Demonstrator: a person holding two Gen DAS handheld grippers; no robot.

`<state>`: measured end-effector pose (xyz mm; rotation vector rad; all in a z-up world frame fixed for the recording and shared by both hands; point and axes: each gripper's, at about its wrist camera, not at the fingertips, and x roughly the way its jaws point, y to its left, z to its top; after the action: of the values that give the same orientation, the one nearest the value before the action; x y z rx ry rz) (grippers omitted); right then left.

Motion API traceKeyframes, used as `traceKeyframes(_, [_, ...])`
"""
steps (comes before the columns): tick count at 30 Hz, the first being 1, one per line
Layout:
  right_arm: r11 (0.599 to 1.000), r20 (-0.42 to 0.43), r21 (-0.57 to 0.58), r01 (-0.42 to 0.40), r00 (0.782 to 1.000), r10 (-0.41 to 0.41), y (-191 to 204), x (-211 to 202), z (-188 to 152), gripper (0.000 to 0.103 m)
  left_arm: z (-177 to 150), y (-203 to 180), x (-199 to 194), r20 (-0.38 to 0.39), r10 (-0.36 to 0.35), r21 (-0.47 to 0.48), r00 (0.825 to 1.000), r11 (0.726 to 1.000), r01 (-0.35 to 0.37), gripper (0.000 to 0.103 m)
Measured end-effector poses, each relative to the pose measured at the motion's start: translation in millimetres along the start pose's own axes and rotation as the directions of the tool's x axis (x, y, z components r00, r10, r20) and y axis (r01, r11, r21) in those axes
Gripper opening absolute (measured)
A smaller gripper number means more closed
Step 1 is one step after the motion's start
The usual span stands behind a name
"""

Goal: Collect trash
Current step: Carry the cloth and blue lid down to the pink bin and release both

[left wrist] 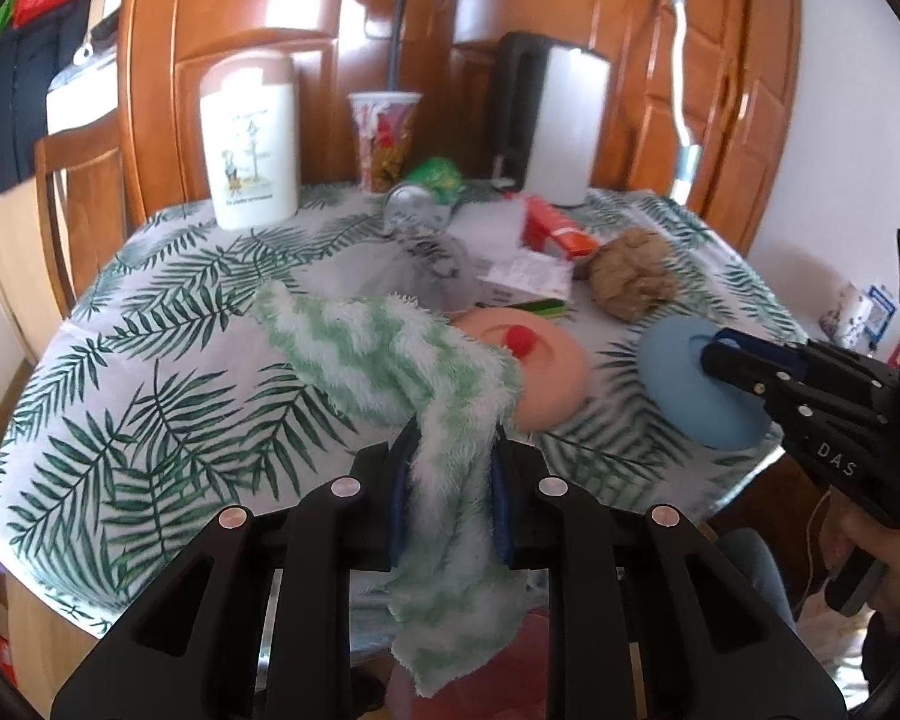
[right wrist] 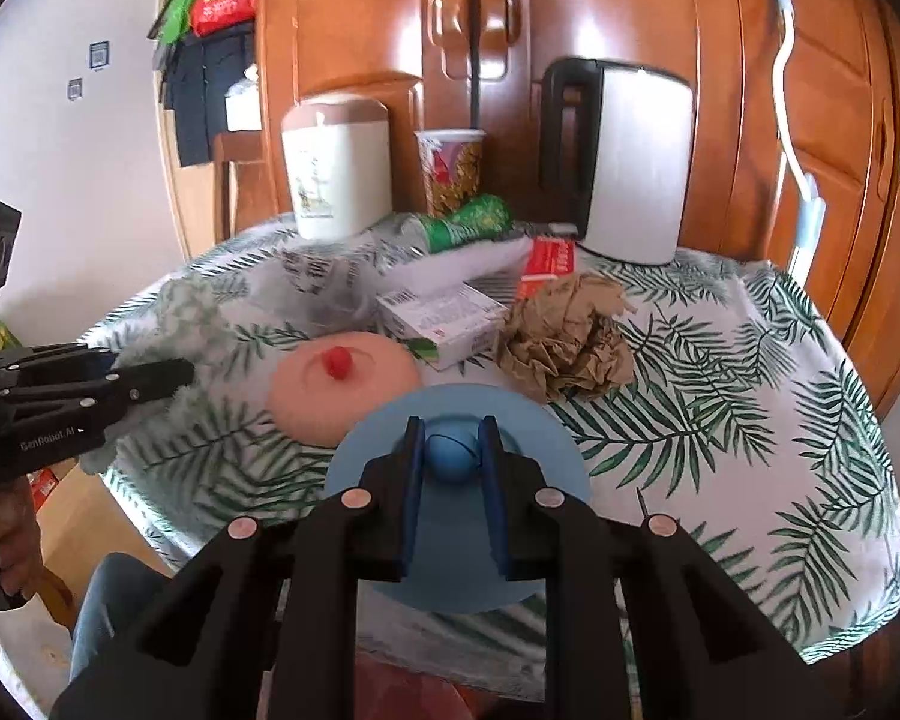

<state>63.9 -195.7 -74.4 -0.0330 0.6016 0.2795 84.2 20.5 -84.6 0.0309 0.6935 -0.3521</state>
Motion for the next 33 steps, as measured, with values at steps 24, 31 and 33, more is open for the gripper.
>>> traceKeyframes(24, [0.982, -0.458, 0.060, -0.178, 0.869, 0.186, 50, 69, -228, 0.018, -244, -28, 114, -0.564, -0.126, -0.066, 0.816, 0.992, 0.108, 0.022])
traceKeyframes(31, [0.981, -0.596, 0.070, -0.183, 0.781, 0.188, 50, 124, -282, 0.018, -286, -11, 167, -0.670, -0.110, -0.078, 0.734, 0.994, 0.078, 0.022])
traceKeyframes(33, [0.980, -0.613, 0.074, -0.184, 0.767, 0.190, 50, 131, -288, 0.018, -291, -11, 177, -0.685, -0.120, -0.094, 0.718, 0.993, 0.076, 0.024])
